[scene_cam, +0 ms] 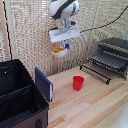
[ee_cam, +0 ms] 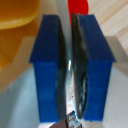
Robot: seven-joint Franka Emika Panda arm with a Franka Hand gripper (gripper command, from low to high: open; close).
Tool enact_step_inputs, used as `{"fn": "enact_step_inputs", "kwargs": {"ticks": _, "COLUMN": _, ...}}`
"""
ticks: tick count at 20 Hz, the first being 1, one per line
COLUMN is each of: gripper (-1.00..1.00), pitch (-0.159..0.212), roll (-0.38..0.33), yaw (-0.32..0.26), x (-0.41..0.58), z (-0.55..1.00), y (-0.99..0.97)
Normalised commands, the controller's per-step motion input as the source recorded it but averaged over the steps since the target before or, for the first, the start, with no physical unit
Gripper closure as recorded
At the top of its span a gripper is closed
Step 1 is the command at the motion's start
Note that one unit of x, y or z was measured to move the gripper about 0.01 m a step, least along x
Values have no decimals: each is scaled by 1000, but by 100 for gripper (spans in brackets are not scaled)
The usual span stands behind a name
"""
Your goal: Gently stretch your hand towards the oven tray's handle, obtaining a firm grip, and draw it cautiously out of the oven. Transition your grip to the hot dog bowl, gingerly seizing the edge, and elevate it from the surface. Hover the bowl over the tray, delicately lower it, and temper your grip, establishing the bowl's equilibrium.
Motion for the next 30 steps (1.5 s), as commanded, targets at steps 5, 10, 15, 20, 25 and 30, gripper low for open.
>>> {"fn": "enact_step_inputs", "kwargs": {"ticks": 5, "gripper": 100, "pitch": -62, "roll": 4, "yaw": -118, "x": 130, "z": 668, "y": -813}}
{"fn": "enact_step_inputs", "kwargs": {"ticks": 10, "gripper": 100, "pitch": -75, "roll": 5, "yaw": -33, "x": -31, "z": 509, "y": -996}}
{"fn": "enact_step_inputs", "kwargs": {"ticks": 15, "gripper": 100, "pitch": -81, "roll": 0, "yaw": -2, "x": -235, "z": 357, "y": -1000}}
{"fn": "enact_step_inputs", "kwargs": {"ticks": 20, "gripper": 100, "pitch": -77, "roll": 0, "yaw": -23, "x": -553, "z": 83, "y": -873}}
{"fn": "enact_step_inputs", "kwargs": {"ticks": 25, "gripper": 100, "pitch": -113, "roll": 0, "yaw": -56, "x": -737, "z": -149, "y": -700}}
{"fn": "enact_step_inputs", "kwargs": {"ticks": 30, "gripper": 100, "pitch": -122, "roll": 0, "yaw": -81, "x": -735, "z": -299, "y": -629}}
